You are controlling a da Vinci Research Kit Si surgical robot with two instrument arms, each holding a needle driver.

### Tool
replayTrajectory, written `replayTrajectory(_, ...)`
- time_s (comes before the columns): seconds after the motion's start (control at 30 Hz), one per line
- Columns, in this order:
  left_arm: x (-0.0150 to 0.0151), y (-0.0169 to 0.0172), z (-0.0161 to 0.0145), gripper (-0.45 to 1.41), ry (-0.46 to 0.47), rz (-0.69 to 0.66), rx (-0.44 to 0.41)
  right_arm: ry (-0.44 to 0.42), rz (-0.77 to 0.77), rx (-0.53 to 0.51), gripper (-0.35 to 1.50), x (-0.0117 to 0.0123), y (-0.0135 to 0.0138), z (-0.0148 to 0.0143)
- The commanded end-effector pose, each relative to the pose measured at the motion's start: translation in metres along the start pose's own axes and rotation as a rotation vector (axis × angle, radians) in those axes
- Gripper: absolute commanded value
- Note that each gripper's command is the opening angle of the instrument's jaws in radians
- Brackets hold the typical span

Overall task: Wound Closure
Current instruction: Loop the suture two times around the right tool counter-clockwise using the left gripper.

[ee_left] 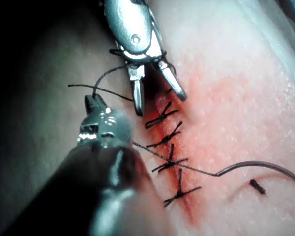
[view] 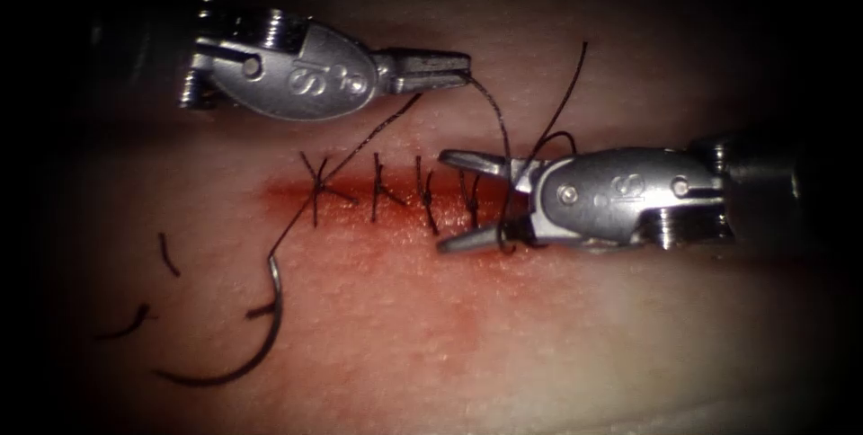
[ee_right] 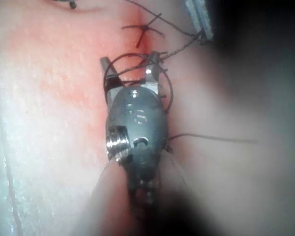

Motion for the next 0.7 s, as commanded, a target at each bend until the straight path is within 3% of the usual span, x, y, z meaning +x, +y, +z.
replayTrajectory(0.03, -0.001, -0.0003, 0.0018, -0.45, 0.002, 0.006, -0.02, 0.057, 0.014, 0.013, 1.01, -0.0007, -0.0004, 0.0007)
replayTrajectory(0.17, -0.0026, 0.0, 0.0034, -0.45, -0.006, 0.018, -0.048, 0.157, 0.019, 0.012, 1.0, -0.0012, -0.0006, 0.0005)
replayTrajectory(0.3, -0.0049, 0.0009, 0.0044, -0.45, -0.019, 0.008, -0.086, 0.321, 0.057, -0.024, 0.91, -0.0014, -0.0005, 0.0001)
replayTrajectory(0.33, -0.0055, 0.0015, 0.0048, -0.45, -0.021, -0.001, -0.096, 0.371, 0.064, -0.076, 0.9, -0.0012, -0.0003, 0.0001)
replayTrajectory(0.4, -0.0059, 0.002, 0.005, -0.45, -0.024, -0.001, -0.1, 0.389, 0.07, -0.104, 0.9, -0.001, -0.0002, 0.0001)
replayTrajectory(0.43, -0.0062, 0.0031, 0.0055, -0.45, -0.022, -0.012, -0.109, 0.432, 0.089, -0.193, 0.88, -0.0006, 0.0002, 0.0002)
replayTrajectory(0.57, -0.0062, 0.0046, 0.0058, -0.45, 0.01, -0.046, -0.122, 0.48, 0.109, -0.261, 0.88, 0.0, 0.0007, 0.0001)
replayTrajectory(0.7, -0.0059, 0.0065, 0.0056, -0.45, 0.015, -0.061, -0.123, 0.471, 0.148, -0.388, 0.88, 0.0, 0.0011, -0.0003)
